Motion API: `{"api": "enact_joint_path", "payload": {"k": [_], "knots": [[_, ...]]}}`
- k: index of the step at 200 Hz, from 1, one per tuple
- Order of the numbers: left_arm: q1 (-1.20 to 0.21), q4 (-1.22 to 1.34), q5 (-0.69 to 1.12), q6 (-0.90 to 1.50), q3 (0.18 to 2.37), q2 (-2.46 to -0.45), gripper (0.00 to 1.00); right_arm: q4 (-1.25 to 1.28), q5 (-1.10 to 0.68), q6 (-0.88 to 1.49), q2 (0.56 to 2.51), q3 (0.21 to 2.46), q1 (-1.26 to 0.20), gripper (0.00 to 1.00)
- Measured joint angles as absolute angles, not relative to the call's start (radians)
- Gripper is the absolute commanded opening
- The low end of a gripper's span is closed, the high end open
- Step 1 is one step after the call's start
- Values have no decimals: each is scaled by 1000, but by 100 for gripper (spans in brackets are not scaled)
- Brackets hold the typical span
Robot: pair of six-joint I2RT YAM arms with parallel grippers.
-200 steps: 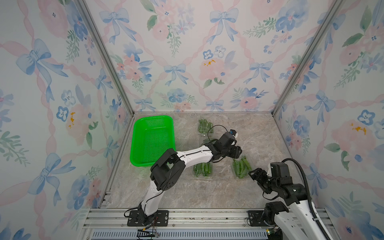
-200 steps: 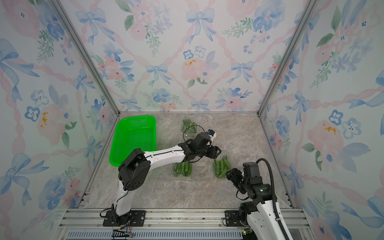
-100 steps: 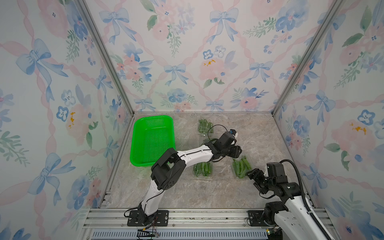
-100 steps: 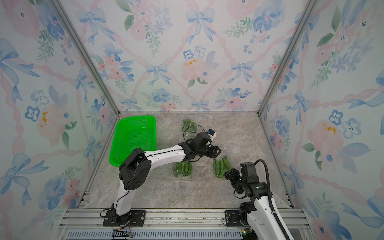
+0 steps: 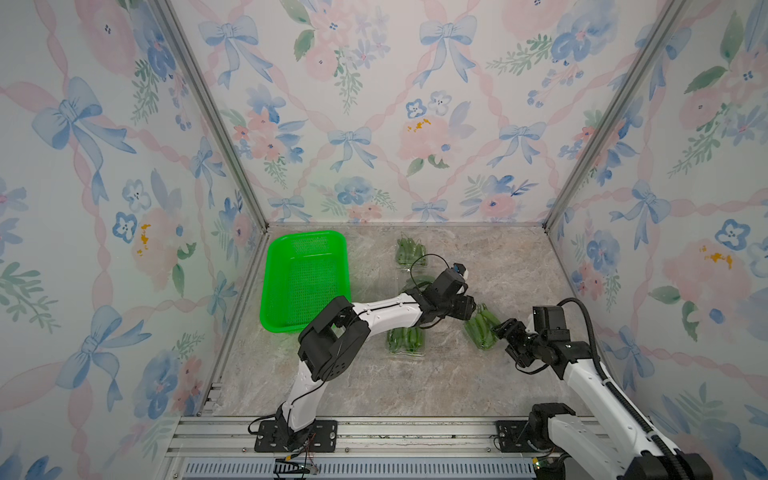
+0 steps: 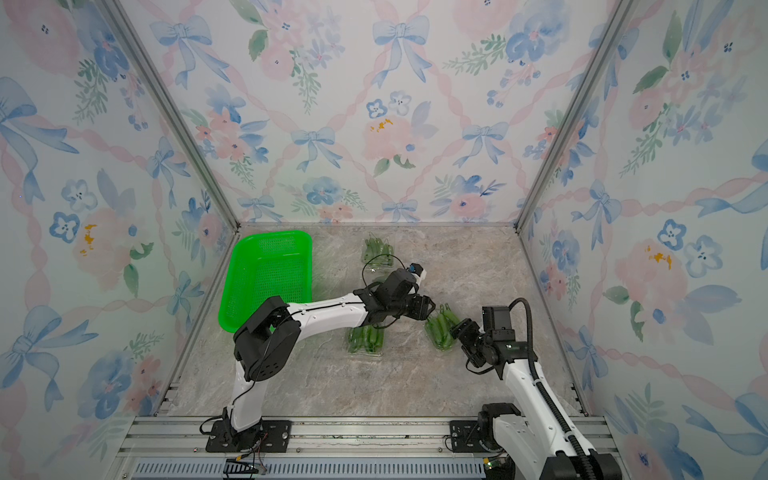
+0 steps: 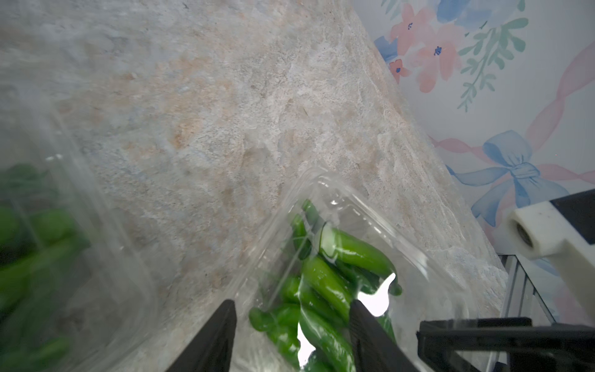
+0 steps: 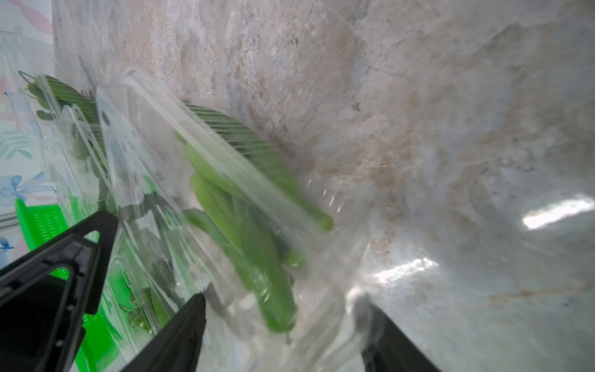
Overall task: Take small green peppers out of containers
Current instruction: Adjust the packing box at the center of the board, then open the packing box at the center of the board.
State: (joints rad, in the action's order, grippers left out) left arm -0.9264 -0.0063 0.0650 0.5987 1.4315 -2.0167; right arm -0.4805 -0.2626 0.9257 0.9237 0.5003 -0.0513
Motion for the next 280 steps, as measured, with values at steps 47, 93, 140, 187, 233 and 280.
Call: {"api": "enact_joint_path", "payload": {"k": [47, 93, 140, 187, 233, 280], "knots": [[-907, -16, -61, 631, 1333, -1858, 60, -479, -265, 877, 948, 533, -46, 77], [-897, -6, -78, 702, 1244, -1737, 60, -535, -228, 828, 947, 538, -43, 85], [-950, -20, -32, 800, 1150, -1705, 59, -633, -146, 780, 908, 541, -38, 85], [-1027, -16, 14, 852, 1164, -1731, 57, -689, -115, 746, 887, 615, -38, 85], [-1028, -16, 20, 904, 1164, -1765, 57, -640, -82, 671, 944, 667, -33, 85], [-1027, 14, 35, 929, 1163, -1813, 51, -555, -105, 552, 1155, 785, -33, 85]]}}
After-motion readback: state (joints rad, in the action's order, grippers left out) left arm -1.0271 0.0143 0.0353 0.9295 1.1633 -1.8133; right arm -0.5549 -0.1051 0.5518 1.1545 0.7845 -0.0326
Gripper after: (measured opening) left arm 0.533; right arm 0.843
